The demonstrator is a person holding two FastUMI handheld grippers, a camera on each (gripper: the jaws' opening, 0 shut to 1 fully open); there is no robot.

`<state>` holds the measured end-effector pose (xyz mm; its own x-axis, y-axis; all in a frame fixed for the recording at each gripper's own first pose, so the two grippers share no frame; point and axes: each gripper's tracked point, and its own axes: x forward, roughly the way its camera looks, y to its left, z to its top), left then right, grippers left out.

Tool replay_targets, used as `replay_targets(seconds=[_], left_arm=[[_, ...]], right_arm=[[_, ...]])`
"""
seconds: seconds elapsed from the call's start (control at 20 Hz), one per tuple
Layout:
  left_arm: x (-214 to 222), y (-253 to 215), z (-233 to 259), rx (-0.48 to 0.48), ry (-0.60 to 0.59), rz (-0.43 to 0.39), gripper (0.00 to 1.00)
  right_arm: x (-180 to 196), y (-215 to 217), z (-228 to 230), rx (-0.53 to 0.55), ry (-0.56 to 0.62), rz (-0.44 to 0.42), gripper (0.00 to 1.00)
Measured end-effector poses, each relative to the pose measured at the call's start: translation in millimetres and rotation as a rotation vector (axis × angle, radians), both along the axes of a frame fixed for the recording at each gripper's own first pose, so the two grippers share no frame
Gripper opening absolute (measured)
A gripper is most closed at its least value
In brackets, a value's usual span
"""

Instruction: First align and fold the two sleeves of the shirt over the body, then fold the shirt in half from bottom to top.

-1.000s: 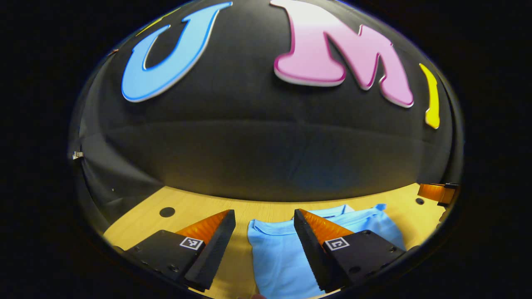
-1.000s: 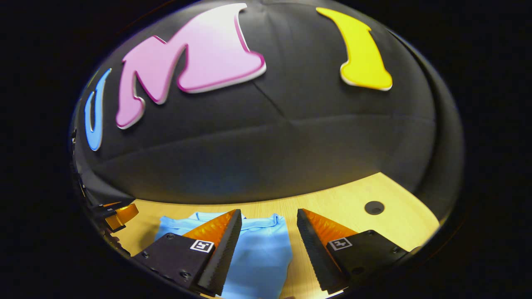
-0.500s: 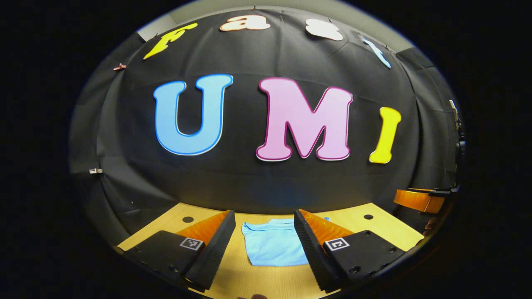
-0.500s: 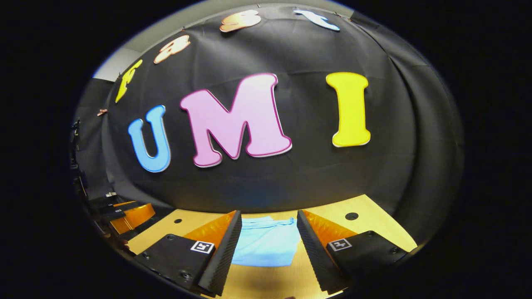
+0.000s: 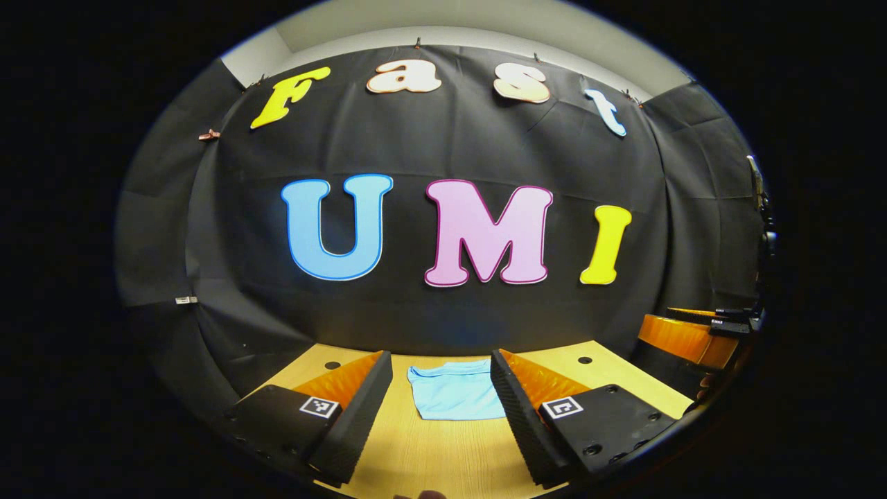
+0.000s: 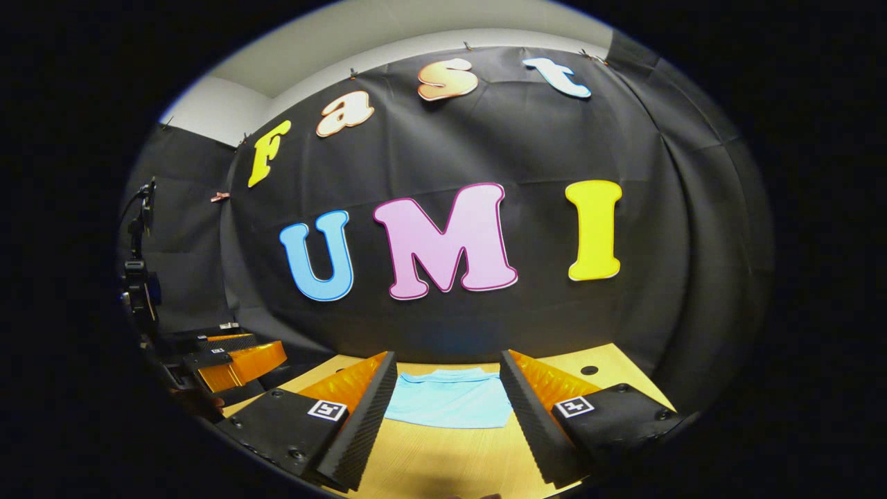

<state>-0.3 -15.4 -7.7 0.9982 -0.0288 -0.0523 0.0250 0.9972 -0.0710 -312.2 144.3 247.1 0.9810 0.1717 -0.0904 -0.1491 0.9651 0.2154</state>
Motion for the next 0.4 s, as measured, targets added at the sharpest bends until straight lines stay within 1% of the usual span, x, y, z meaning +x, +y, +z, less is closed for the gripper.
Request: replay_targets(seconds=[0.05,0.15,0.4], left_arm=[[-7,-1,3,0.013,-0.008,-0.001,0.92],[-17,-4,8,0.026,-0.021,-0.014,0.96],[-30,-14,13,0.046,-0.039,-0.04,0.95]], right_arm=[[-7,0,8,-0.001,-0.012,-0.003,0.95],[-15,3,16,-0.009,-0.035,0.003,0.95],[-29,7,18,-0.019,-0.032,0.013,0.95]])
